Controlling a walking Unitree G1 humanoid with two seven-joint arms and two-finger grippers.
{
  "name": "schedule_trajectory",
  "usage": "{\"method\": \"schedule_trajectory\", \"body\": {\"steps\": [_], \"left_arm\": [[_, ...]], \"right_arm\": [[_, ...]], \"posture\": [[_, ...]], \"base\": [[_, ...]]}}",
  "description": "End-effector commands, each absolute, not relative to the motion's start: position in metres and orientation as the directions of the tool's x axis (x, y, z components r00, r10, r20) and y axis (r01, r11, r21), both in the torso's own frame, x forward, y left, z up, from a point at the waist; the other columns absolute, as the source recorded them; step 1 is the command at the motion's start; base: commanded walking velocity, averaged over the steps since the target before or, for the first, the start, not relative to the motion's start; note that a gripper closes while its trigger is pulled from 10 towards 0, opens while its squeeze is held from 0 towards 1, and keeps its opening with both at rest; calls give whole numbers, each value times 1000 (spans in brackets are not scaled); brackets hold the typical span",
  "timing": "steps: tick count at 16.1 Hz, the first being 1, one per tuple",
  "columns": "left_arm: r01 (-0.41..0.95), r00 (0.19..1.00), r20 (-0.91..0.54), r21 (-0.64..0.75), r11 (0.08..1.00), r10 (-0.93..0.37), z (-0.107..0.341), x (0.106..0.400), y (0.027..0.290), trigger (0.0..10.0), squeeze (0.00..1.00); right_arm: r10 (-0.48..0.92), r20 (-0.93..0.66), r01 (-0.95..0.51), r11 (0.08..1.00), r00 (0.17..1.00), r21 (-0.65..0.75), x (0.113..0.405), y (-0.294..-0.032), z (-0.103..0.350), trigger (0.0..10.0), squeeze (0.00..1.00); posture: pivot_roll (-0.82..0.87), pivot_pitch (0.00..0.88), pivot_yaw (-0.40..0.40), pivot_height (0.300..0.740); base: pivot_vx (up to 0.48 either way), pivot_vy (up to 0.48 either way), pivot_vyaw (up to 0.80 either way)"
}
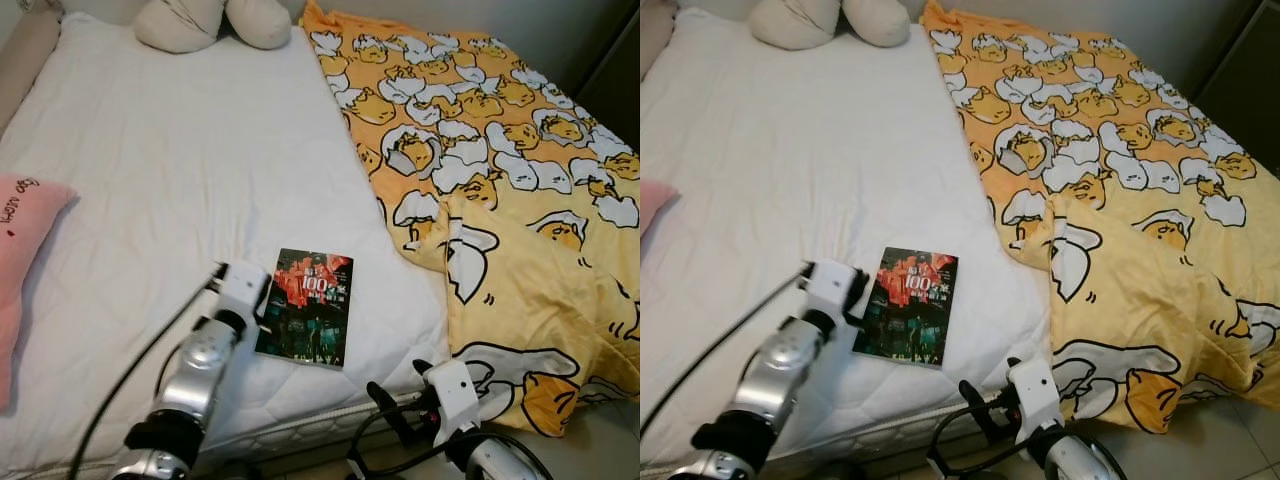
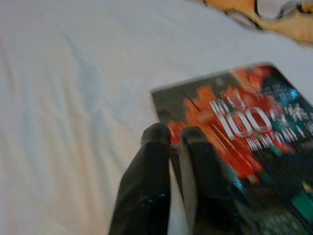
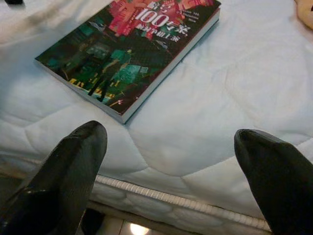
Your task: Clean up the room
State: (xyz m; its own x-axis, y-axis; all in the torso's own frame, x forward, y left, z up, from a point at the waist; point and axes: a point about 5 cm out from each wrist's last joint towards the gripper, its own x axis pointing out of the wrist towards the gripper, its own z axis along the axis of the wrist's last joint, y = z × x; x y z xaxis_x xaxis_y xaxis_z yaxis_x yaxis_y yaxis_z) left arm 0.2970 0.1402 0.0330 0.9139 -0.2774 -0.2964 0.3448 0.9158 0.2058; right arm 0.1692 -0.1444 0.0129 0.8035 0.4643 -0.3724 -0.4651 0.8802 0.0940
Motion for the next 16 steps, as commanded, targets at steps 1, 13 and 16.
{"method": "schedule_trajectory", "body": {"steps": [1,13,16], "left_arm": [[359,904,-321,215,908,-282,29,298,134,10000,1000],[314,884,-410,162,936,-225,9,301,131,10000,1000],[310,865,-454,147,939,-214,1,296,132,10000,1000]], "right_arm": [[443,-363,-445,892,820,84,167,-152,15,10000,0],[451,-395,-451,887,800,100,151,-151,9,10000,0],[453,-397,-452,886,798,102,149,-151,9,10000,0]], "posture": [[-58,27,-82,740],[-81,86,-90,740],[-89,92,-91,740]], "base": [[0,0,0],[0,0,0],[0,0,0]]}}
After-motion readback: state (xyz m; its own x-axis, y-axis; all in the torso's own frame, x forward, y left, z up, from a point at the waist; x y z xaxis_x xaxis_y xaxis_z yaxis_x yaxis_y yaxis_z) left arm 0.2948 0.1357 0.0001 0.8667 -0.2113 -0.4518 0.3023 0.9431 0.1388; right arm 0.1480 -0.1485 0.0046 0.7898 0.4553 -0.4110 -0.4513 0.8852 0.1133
